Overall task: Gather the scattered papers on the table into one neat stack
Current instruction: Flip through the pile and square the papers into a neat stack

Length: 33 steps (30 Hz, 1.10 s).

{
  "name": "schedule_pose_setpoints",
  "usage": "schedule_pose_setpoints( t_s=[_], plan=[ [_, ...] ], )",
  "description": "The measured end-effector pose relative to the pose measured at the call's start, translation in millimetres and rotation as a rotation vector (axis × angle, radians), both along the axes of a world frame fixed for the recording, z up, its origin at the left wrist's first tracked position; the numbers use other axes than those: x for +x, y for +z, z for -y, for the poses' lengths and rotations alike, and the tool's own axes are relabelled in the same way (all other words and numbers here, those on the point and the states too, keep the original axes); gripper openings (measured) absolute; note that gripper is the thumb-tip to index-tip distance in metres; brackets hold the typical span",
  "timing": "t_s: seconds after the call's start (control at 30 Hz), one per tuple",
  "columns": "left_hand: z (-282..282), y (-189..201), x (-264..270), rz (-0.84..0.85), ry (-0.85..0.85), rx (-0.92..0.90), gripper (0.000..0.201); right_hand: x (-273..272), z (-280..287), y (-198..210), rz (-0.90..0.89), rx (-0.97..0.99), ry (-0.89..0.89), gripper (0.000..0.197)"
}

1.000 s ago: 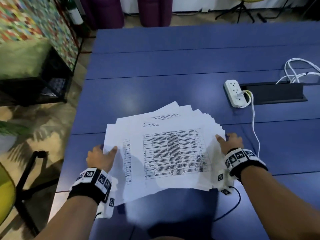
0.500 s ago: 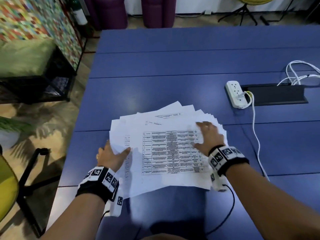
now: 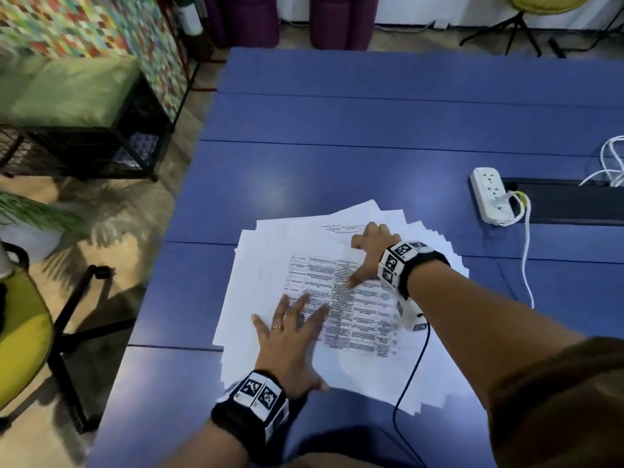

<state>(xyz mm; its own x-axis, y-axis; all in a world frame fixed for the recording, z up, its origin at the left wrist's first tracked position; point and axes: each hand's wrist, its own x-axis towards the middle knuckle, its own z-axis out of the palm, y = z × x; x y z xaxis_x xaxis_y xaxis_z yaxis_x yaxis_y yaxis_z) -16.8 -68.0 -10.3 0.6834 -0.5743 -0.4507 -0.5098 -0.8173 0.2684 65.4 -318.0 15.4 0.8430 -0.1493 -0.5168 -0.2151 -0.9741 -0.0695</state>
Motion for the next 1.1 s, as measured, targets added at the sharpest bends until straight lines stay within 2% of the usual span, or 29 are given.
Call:
schedule_pose_setpoints(
  t_s=[0.13, 0.3, 0.43, 0.57, 0.67, 0.73, 0.83, 0.93, 1.03, 1.1],
  plan=[
    [-9, -1, 14, 0.055, 0.104, -0.051, 0.125, -3, -2, -2, 0.038, 0.05, 0.032, 0.103],
    [-12, -5, 8, 0.065, 0.129, -0.111, 0.109, 4, 0, 2, 0.011, 0.166, -0.108, 0.103],
    [-22, -12, -1, 0.041, 0.166, -0.144, 0.094, 7, 0, 1, 0.0, 0.071, -0.078, 0.085],
    [-25, -18, -2, 0.048, 0.172, -0.153, 0.092, 13, 0, 4, 0.043, 0.136, -0.09, 0.075],
    [-25, -22, -3, 0.051, 0.193, -0.177, 0.093, 25, -1, 9, 0.074, 0.314, -0.21, 0.07],
    [-24, -20, -4, 0.056, 0.2, -0.18, 0.092, 32, -1, 13, 0.043, 0.345, -0.233, 0.07],
    [-23, -18, -5, 0.055, 0.217, -0.172, 0.091, 39, -9, 13, -0.068, 0.214, -0.098, 0.072],
    [-19, -15, -6, 0.07, 0.226, -0.153, 0.092, 48, -20, 13, -0.038, 0.027, 0.073, 0.082],
    [-11, -16, -11, 0.128, 0.166, -0.167, 0.097, 60, -19, 12, 0.006, 0.032, 0.15, 0.076],
    [-7, -20, -17, 0.134, 0.092, -0.167, 0.098, 64, -16, 10, 0.017, 0.066, 0.148, 0.081]
  ],
)
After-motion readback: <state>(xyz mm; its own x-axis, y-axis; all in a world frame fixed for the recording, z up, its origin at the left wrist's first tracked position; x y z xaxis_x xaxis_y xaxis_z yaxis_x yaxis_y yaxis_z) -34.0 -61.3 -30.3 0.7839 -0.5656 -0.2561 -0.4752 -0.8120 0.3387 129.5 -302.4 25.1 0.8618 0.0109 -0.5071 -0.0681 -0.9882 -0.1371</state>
